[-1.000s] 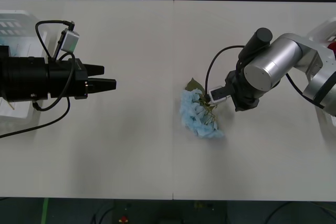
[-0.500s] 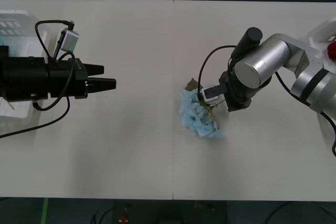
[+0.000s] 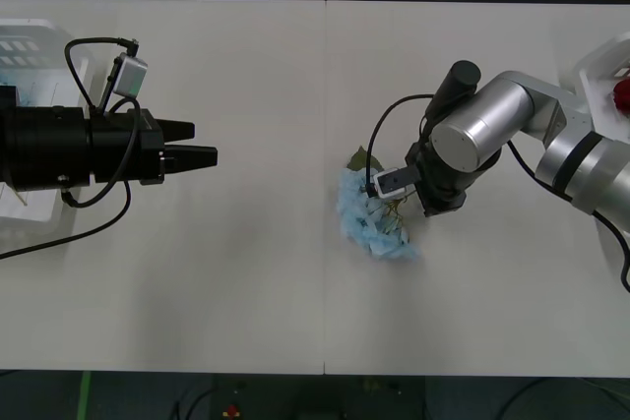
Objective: Put the red flowers into the right box and the blue flowers into the left box
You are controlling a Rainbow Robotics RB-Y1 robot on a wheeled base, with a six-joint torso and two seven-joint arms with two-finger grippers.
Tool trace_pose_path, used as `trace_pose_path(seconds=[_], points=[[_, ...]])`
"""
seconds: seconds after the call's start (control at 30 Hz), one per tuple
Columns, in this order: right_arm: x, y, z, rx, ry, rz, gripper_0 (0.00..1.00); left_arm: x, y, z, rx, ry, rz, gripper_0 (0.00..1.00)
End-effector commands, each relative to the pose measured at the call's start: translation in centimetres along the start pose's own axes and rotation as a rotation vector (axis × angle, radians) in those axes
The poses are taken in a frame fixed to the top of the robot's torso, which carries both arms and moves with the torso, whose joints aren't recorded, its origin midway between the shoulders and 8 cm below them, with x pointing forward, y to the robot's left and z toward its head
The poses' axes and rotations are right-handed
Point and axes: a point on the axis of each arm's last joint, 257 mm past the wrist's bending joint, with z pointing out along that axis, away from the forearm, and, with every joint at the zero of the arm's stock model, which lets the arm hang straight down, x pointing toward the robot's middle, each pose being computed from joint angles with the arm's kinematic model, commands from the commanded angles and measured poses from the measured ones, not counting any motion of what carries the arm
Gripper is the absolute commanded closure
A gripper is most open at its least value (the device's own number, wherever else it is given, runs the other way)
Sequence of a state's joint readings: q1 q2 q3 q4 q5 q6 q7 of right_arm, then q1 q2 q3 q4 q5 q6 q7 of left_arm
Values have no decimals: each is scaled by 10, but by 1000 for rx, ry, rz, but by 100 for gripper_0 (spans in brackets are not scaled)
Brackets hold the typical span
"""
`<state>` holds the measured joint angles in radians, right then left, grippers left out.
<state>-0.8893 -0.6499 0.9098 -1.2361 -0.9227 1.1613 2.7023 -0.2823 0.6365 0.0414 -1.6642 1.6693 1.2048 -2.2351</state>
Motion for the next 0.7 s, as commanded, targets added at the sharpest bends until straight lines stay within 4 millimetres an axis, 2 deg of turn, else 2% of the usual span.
trace_pose_path(seconds=[0.03, 0.07, 0.1, 0.17, 0.27, 0.3, 0.33, 0.57, 0.67, 0.7], points=[[-24, -22, -8, 35, -29, -28, 27, 3, -3, 4, 7, -20, 54, 0], [-26, -22, -8, 36, -32, -28, 30, 3, -4, 4, 9, -18, 54, 0], [-26, -22, -7, 35, -33, -28, 39, 3, -3, 4, 7, -20, 54, 0], [-28, -22, -7, 35, -37, -27, 49, 3, -3, 4, 7, -20, 53, 0], [-30, -22, -7, 34, -43, -26, 77, 2, -3, 4, 6, -21, 53, 0], [-29, -20, -6, 30, -43, -24, 94, 2, -3, 4, 7, -22, 52, 0], [-29, -21, -7, 31, -43, -23, 100, 2, -3, 4, 6, -21, 53, 0], [-27, -22, -12, 20, -66, 10, 100, 2, -3, 4, 7, -22, 52, 0], [-26, -23, -25, 0, -105, 55, 100, 2, -4, 4, 8, -23, 51, 0], [-25, -25, -35, -5, -129, 76, 100, 2, -4, 4, 8, -23, 51, 0]])
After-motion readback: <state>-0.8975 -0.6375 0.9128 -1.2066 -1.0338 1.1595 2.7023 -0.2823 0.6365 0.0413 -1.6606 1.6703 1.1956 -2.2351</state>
